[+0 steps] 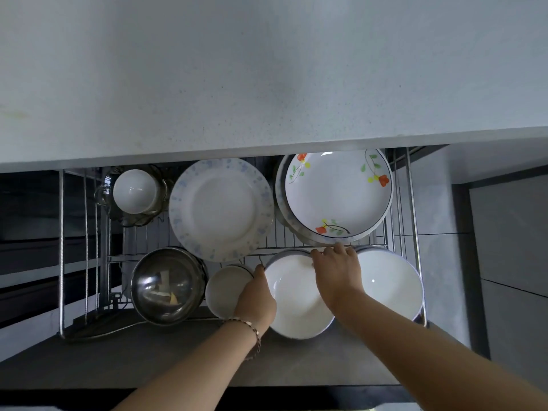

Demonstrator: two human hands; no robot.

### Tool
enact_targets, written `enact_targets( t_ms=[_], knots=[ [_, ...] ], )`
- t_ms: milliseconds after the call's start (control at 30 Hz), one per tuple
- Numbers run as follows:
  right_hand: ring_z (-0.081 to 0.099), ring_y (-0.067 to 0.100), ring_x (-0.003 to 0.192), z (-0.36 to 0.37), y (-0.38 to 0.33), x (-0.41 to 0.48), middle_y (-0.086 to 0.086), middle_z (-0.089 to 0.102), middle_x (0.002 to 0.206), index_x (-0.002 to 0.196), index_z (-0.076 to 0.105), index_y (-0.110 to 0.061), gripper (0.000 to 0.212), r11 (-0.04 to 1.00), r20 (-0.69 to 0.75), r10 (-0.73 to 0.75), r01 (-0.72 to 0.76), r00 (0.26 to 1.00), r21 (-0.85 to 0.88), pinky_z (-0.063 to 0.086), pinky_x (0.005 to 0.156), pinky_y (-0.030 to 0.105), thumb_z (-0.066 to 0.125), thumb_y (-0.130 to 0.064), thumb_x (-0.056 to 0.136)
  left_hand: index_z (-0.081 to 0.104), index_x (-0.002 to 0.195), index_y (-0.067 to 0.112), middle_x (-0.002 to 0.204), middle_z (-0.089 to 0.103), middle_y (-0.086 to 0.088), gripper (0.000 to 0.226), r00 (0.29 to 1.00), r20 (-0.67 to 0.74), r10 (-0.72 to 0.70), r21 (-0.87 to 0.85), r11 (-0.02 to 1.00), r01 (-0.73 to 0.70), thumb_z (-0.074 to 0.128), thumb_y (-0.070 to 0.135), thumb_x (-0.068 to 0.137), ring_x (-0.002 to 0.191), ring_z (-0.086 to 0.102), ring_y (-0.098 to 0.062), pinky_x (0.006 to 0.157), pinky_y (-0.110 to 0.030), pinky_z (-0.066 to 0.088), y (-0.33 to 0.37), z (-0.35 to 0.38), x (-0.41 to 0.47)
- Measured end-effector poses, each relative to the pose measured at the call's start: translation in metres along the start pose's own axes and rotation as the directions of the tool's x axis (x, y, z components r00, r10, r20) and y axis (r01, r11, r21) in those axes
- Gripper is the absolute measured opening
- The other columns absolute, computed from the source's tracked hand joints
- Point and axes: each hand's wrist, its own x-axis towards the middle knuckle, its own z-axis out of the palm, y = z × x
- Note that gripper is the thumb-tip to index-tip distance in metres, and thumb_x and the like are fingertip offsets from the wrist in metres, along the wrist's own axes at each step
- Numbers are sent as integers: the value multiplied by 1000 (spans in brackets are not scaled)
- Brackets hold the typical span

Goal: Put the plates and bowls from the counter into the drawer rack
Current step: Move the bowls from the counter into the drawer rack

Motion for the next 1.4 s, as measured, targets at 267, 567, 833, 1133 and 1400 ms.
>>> enact_targets(
  t_ms=[267, 567, 833, 1133, 1400],
  knots=[
    [49, 26, 119, -8, -5, -1, 7, 61, 122, 124, 54, -11, 32, 999, 7, 7, -7, 1000, -40, 40, 96, 33, 44, -11, 93, 28, 139, 10, 125, 53, -15, 49, 993, 117, 28, 21, 999, -30, 36, -1, 92, 108, 58, -30, 84, -38, 56, 1, -15, 8],
    [59, 24, 110, -65, -29, -17, 6, 64, 116, 118, 57, -14, 30, 995, -15, -70, 68, 997, -78, 46, 88, 30, 46, -11, 91, 44, 132, 10, 123, 60, -10, 38, 983, -64, 175, -56, 982, -178, 43, 23, 97, 108, 60, -24, 92, -32, 49, -15, -81, -3],
    [60, 30, 110, -215, -112, 6, 13, 65, 116, 105, 66, -3, 29, 904, -83, -112, 137, 990, 404, 48, 91, 30, 47, -18, 88, 59, 92, 10, 84, 65, -7, 20, 886, -405, 225, -372, 845, -385, 43, 0, 91, 76, 65, -22, 61, -24, 48, -23, -260, -30],
    [59, 25, 72, -409, -230, 118, 14, 68, 85, 79, 60, -5, 26, 599, -175, 33, 121, 984, 791, 48, 63, 25, 42, -18, 92, 51, 70, 19, 77, 61, -8, 31, 772, -609, 183, -450, 722, -526, 37, -5, 84, 60, 59, -17, 43, -18, 42, -28, -472, 17],
    [68, 30, 87, -490, -323, 228, 21, 59, 111, 121, 49, -5, 52, 162, -46, 141, 23, 989, 986, 56, 67, 34, 51, -46, 90, 52, 79, 20, 106, 67, -16, 19, 724, -680, 120, -390, 777, -495, 43, 4, 84, 96, 67, -36, 84, -43, 55, -60, -552, 105]
  ],
)
